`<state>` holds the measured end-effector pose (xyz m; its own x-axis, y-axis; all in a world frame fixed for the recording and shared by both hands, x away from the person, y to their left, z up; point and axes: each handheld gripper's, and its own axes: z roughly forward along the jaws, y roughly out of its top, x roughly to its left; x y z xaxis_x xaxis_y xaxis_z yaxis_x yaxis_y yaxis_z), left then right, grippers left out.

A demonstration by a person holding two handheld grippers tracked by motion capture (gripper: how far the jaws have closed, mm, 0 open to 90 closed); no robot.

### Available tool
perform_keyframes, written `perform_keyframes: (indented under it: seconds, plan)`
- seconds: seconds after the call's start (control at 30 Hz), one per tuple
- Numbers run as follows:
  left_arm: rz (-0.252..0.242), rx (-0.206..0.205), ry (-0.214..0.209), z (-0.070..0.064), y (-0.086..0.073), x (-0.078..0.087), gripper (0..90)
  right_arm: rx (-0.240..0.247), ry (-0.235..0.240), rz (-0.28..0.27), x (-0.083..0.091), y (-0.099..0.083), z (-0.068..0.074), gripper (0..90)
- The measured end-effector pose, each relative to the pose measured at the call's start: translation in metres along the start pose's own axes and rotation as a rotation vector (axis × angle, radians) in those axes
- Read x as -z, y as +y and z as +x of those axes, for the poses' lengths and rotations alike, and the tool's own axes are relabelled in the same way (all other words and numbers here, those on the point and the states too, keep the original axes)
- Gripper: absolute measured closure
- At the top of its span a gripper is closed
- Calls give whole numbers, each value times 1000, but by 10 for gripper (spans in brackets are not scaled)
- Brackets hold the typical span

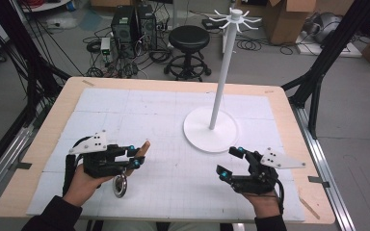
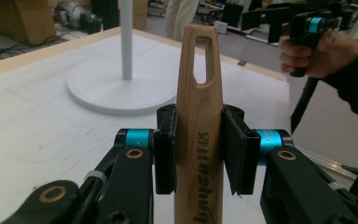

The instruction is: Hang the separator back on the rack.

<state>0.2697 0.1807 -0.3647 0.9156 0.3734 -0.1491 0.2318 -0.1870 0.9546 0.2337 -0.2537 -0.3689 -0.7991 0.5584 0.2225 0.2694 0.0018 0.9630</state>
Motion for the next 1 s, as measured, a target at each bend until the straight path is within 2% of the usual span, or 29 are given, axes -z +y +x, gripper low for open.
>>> perform_keyframes:
  seconds: [0.23, 0.3, 0.33, 0.4, 0.43, 0.5, 0.8, 1.0]
  plan:
    - [-52, 8, -96, -7, 2, -4, 678, 2, 134, 4, -25, 6, 10, 169]
    - [-56, -6, -118, -11, 4, -6, 677, 1, 191, 4, -35, 10, 14, 182]
    - [-60, -15, -143, -17, 6, -9, 678, -1, 210, 3, -39, 11, 16, 191]
    - [-62, -23, -156, -19, 7, -11, 677, 9, 227, -2, -42, 12, 18, 205]
    - [-66, -33, -170, -23, 8, -13, 677, 20, 260, -7, -49, 16, 23, 212]
    - [-68, -37, -180, -25, 8, -15, 677, 26, 267, -9, -51, 17, 24, 214]
    - [-88, -45, -238, -33, 9, -23, 677, 45, 392, -35, -71, 27, 38, 290]
    - [-91, -53, -272, -37, 9, -27, 677, 65, 488, -36, -87, 31, 48, 400]
